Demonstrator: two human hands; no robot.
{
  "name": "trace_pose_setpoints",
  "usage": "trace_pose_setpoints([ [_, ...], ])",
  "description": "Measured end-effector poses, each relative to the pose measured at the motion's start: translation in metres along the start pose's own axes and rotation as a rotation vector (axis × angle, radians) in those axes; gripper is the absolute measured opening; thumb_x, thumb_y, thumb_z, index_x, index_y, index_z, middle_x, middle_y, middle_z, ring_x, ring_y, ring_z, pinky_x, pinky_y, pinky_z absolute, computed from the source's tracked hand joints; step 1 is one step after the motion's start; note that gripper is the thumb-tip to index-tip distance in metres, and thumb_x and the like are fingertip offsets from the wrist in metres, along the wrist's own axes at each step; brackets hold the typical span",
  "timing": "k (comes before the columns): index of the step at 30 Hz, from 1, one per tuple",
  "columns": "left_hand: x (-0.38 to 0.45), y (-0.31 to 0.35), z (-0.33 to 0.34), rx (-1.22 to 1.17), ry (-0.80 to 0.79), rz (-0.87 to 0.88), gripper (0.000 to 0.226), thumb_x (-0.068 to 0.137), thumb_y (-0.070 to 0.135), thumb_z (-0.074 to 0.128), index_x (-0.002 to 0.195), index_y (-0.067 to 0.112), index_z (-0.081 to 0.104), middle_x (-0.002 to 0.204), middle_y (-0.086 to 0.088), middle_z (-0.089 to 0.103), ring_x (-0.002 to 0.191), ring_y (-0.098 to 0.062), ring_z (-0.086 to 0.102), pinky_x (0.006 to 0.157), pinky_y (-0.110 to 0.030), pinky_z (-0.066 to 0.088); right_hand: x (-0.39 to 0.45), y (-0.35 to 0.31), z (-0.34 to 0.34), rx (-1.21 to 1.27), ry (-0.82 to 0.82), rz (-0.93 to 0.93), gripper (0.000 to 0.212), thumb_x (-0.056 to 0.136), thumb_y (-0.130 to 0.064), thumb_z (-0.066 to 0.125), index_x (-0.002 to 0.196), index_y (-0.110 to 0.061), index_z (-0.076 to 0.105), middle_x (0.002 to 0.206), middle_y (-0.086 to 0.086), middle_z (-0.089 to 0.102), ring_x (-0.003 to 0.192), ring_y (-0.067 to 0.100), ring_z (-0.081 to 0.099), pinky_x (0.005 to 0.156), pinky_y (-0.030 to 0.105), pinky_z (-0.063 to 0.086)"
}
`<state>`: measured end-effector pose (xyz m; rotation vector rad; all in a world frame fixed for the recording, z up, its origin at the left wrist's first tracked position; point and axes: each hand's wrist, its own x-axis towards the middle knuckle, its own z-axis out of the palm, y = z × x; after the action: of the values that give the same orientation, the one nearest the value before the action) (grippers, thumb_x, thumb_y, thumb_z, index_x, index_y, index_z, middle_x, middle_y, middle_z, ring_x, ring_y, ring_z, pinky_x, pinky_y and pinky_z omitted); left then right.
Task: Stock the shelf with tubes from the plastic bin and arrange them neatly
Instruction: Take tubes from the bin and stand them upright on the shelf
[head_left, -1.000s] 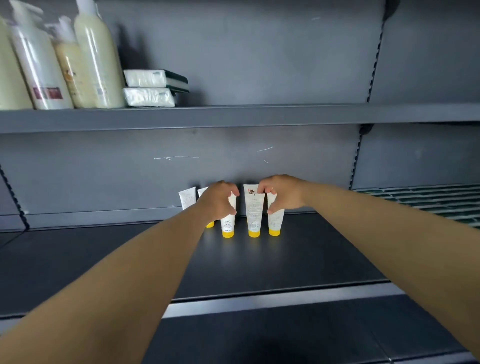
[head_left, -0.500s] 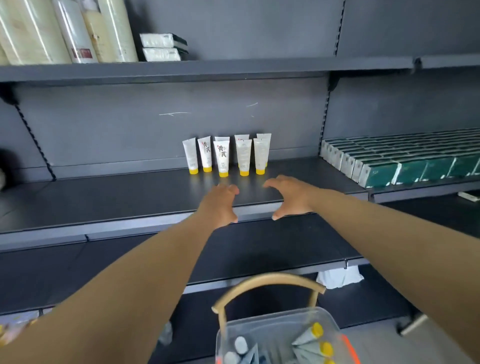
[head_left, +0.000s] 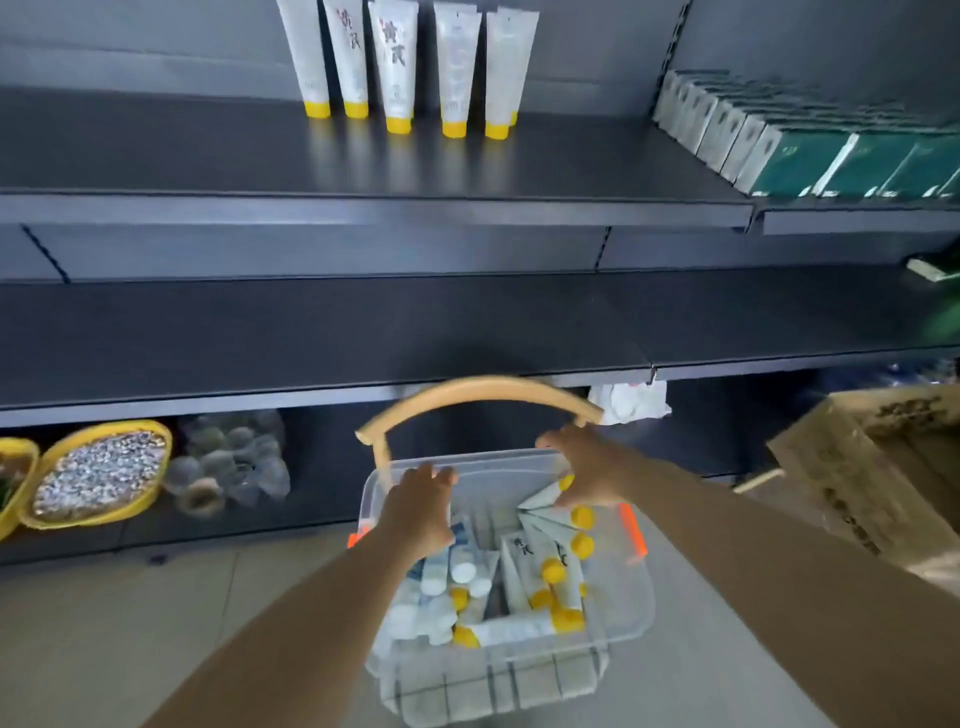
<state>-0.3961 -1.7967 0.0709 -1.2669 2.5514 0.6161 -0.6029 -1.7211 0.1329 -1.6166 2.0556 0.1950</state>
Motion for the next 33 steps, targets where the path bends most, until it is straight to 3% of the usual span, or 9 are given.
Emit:
trace_pose_setpoints([
  [4, 0.018, -0.004, 0.073, -0.029, -0.092, -0.037, 0.068, 0.077, 0.019, 0.07, 0.136, 0.017, 0.035, 0.135, -0.007, 0.038, 0.123, -0.025, 0.042, 0.095, -0.034, 0.045, 0.033, 0.031, 0.058, -0.037, -0.105, 0.003, 0.087, 0.075, -0.032, 0.076, 0.146, -0.023, 0.026, 0.142, 0.002, 0.038, 0.13, 0.02, 0.037, 0.105, 0.03, 0.034],
  [8, 0.049, -0.002, 0.126, -0.061, -0.132, -0.064, 0.073, 0.078, 0.018, 0.068, 0.141, 0.017, 0.03, 0.14, -0.007, 0.034, 0.127, -0.025, 0.038, 0.098, -0.035, 0.043, 0.074, 0.056, 0.106, -0.003, -0.195, -0.004, 0.088, 0.074, -0.03, 0.078, 0.146, -0.023, 0.027, 0.143, 0.002, 0.036, 0.13, 0.02, 0.037, 0.105, 0.032, 0.037],
  [14, 0.099, 0.005, 0.178, -0.086, -0.158, -0.07, 0.067, 0.08, 0.022, 0.069, 0.138, 0.017, 0.037, 0.14, -0.007, 0.039, 0.13, -0.026, 0.037, 0.103, -0.038, 0.04, 0.131, 0.071, 0.174, 0.052, -0.266, -0.047, 0.086, 0.074, -0.03, 0.077, 0.145, -0.021, 0.029, 0.14, 0.003, 0.039, 0.129, 0.023, 0.038, 0.101, 0.032, 0.038],
  [19, 0.13, -0.001, 0.2, -0.056, -0.147, -0.065, 0.054, 0.08, 0.017, 0.066, 0.13, 0.015, 0.044, 0.132, -0.007, 0.046, 0.125, -0.025, 0.042, 0.101, -0.035, 0.04, 0.167, 0.066, 0.213, 0.096, -0.269, -0.084, 0.074, 0.075, -0.027, 0.076, 0.139, -0.023, 0.038, 0.14, 0.004, 0.041, 0.128, 0.021, 0.04, 0.102, 0.033, 0.04],
  [26, 0.151, -0.002, 0.21, -0.008, -0.154, -0.044, 0.06, 0.08, 0.021, 0.069, 0.134, 0.017, 0.044, 0.132, -0.005, 0.047, 0.126, -0.023, 0.041, 0.103, -0.033, 0.036, 0.186, 0.069, 0.221, 0.084, -0.281, -0.118, 0.073, 0.074, -0.023, 0.078, 0.138, -0.023, 0.041, 0.137, 0.003, 0.046, 0.123, 0.022, 0.046, 0.1, 0.033, 0.041],
  [30, 0.162, -0.004, 0.212, 0.022, -0.18, -0.027, 0.055, 0.077, 0.025, 0.072, 0.127, 0.017, 0.05, 0.127, -0.004, 0.053, 0.122, -0.023, 0.044, 0.104, -0.034, 0.036, 0.194, 0.067, 0.23, 0.134, -0.265, -0.099, 0.055, 0.076, -0.029, 0.076, 0.126, -0.024, 0.054, 0.129, -0.001, 0.055, 0.119, 0.02, 0.051, 0.098, 0.032, 0.043],
  [33, 0.17, -0.003, 0.214, 0.065, -0.228, 0.004, 0.05, 0.078, 0.025, 0.07, 0.125, 0.02, 0.053, 0.122, -0.003, 0.057, 0.12, -0.023, 0.046, 0.105, -0.035, 0.036, 0.202, 0.063, 0.236, 0.107, -0.281, -0.139, 0.038, 0.08, -0.03, 0.072, 0.115, -0.021, 0.063, 0.115, -0.002, 0.064, 0.106, 0.018, 0.058, 0.086, 0.027, 0.044],
])
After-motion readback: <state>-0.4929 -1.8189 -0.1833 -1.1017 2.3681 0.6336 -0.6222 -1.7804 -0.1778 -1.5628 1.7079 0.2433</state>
